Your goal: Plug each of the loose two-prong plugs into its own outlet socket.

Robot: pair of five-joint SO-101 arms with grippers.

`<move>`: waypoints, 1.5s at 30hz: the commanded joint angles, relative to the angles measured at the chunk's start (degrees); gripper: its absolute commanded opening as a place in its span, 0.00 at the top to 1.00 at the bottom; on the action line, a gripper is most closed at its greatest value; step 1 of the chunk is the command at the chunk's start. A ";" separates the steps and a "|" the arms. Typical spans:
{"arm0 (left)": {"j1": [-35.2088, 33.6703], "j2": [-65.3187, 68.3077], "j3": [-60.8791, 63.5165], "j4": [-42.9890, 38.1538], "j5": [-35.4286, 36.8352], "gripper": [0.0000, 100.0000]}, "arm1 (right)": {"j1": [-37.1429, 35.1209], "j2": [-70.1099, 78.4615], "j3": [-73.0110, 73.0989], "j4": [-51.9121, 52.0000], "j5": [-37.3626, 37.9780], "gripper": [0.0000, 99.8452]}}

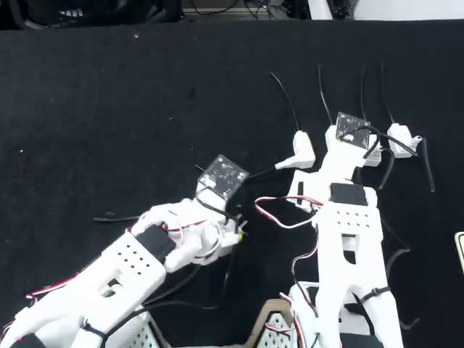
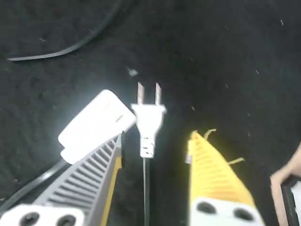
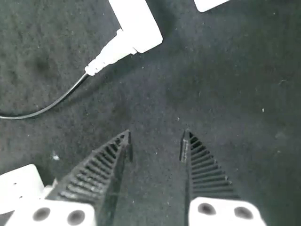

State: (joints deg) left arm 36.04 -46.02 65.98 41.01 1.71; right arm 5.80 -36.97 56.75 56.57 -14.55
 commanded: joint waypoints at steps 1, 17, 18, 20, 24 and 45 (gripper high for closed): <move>-8.31 -1.23 -0.31 -0.88 0.35 0.77 | -5.01 -1.54 -1.27 0.53 -0.18 0.84; -27.38 0.70 2.59 5.80 -15.91 0.77 | -30.68 -1.45 11.12 -13.10 -0.53 0.84; -28.26 2.20 2.07 5.27 -16.44 0.78 | -31.30 -1.45 11.21 -13.01 -0.62 0.84; -30.73 6.68 0.04 4.75 -17.41 0.78 | -31.56 -1.45 11.21 -13.01 -0.62 0.84; -33.36 17.14 -5.14 4.75 -17.49 0.78 | -31.65 -1.45 11.30 -12.92 -0.62 0.84; -31.69 29.71 -13.93 5.10 -33.32 0.78 | -31.38 -1.45 12.79 -13.19 -0.18 0.84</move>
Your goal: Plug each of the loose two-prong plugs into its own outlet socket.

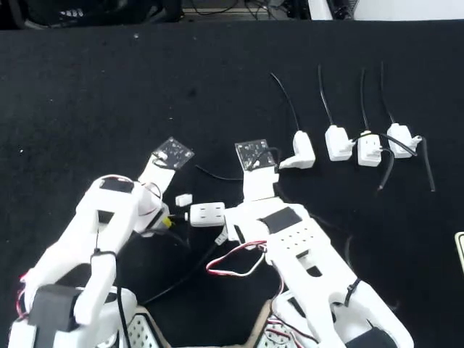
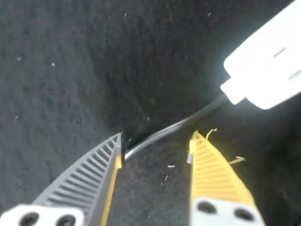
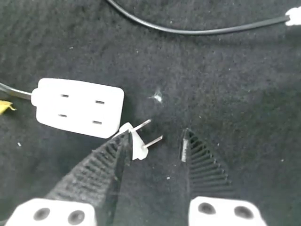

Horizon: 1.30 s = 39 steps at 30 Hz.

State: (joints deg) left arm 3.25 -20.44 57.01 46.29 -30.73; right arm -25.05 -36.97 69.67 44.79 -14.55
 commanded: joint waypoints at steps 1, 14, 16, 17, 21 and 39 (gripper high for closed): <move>1.10 5.89 -6.02 -0.09 -0.88 0.78 | -0.53 -1.45 -0.13 -1.41 -0.18 0.84; -5.67 11.60 -8.40 0.00 -2.02 0.95 | -0.70 -1.45 0.31 -1.32 -0.53 0.84; -7.25 11.60 -8.48 0.00 -5.63 0.95 | -0.79 -1.45 0.40 -1.58 -0.35 0.84; -7.87 11.60 -8.40 0.09 -6.95 0.95 | -0.79 -1.45 0.57 -2.11 -0.35 0.84; -8.22 11.60 -10.33 5.10 -11.78 0.95 | -0.79 -1.45 1.89 -4.84 -0.35 0.84; -22.55 11.69 -30.90 22.42 -24.53 0.77 | -0.88 -1.63 0.66 -5.71 -0.26 0.84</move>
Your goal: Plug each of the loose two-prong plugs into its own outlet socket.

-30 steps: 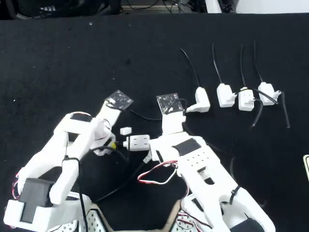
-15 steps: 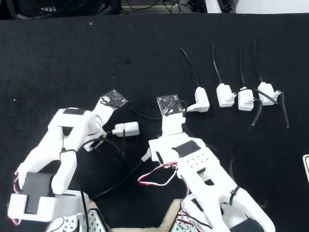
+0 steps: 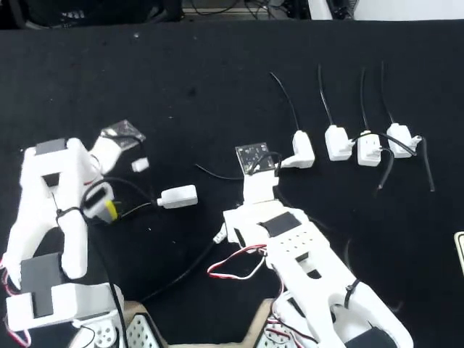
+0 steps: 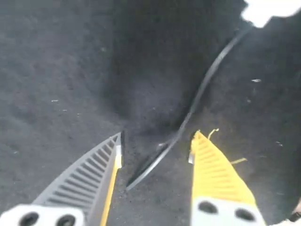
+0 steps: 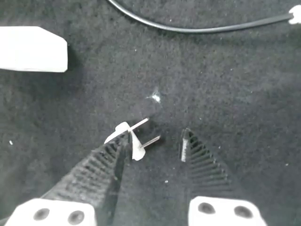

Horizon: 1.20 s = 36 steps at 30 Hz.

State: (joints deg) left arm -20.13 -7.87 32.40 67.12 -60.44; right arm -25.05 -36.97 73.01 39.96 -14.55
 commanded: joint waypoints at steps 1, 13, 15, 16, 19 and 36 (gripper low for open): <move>2.24 -0.88 -7.60 1.93 8.53 0.78 | -0.88 -1.54 -3.12 -0.88 -0.26 0.84; 26.07 -0.97 -3.82 -7.82 49.41 0.79 | 12.04 -1.89 -3.47 0.70 3.69 0.84; 26.77 -0.35 -2.24 -11.87 51.16 0.79 | 13.45 -1.89 -3.21 0.97 5.27 0.84; 27.03 -0.35 -0.84 -13.63 51.78 0.79 | 13.63 -1.80 -3.12 1.14 5.54 0.84; 27.82 -0.97 2.59 -15.21 51.96 0.79 | 13.63 -1.54 -3.12 1.14 5.63 0.84; 28.26 -15.47 4.09 -1.49 51.52 0.79 | 13.63 -1.54 -3.12 1.14 5.45 0.84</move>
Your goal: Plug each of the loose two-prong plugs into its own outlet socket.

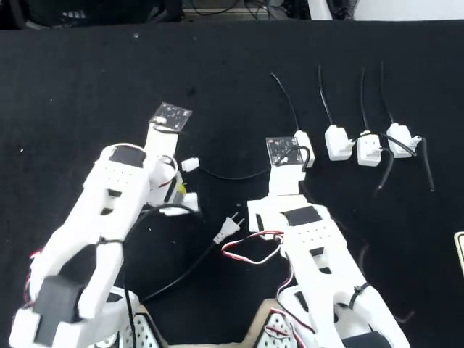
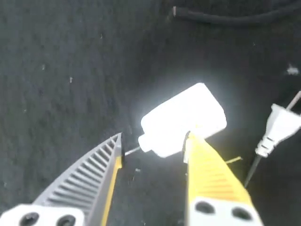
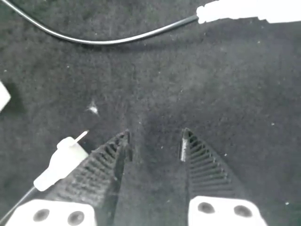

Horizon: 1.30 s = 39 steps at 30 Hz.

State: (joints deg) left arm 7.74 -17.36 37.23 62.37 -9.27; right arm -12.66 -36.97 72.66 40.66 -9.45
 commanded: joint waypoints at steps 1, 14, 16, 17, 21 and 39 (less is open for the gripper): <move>0.48 -6.86 0.04 3.34 0.18 0.78 | 1.23 -1.54 -2.77 0.44 0.35 0.84; 10.68 -7.82 5.58 -4.22 9.41 0.78 | 1.23 -1.54 -2.77 0.44 0.35 0.84; 11.82 -7.65 5.76 -6.24 13.71 0.78 | 1.23 -1.54 -2.77 0.44 0.35 0.84; 11.91 -7.38 5.76 -6.95 15.47 0.76 | 1.23 -1.54 -2.77 0.44 0.35 0.84; 11.74 -3.43 5.05 -8.00 19.08 0.72 | 1.23 -1.54 -2.77 0.44 0.35 0.84; 4.62 8.09 -5.85 4.66 3.78 0.74 | 1.23 -1.54 -2.68 0.44 0.35 0.84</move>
State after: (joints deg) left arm 15.12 -9.01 36.18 61.76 1.10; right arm -12.31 -36.97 72.66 40.66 -9.45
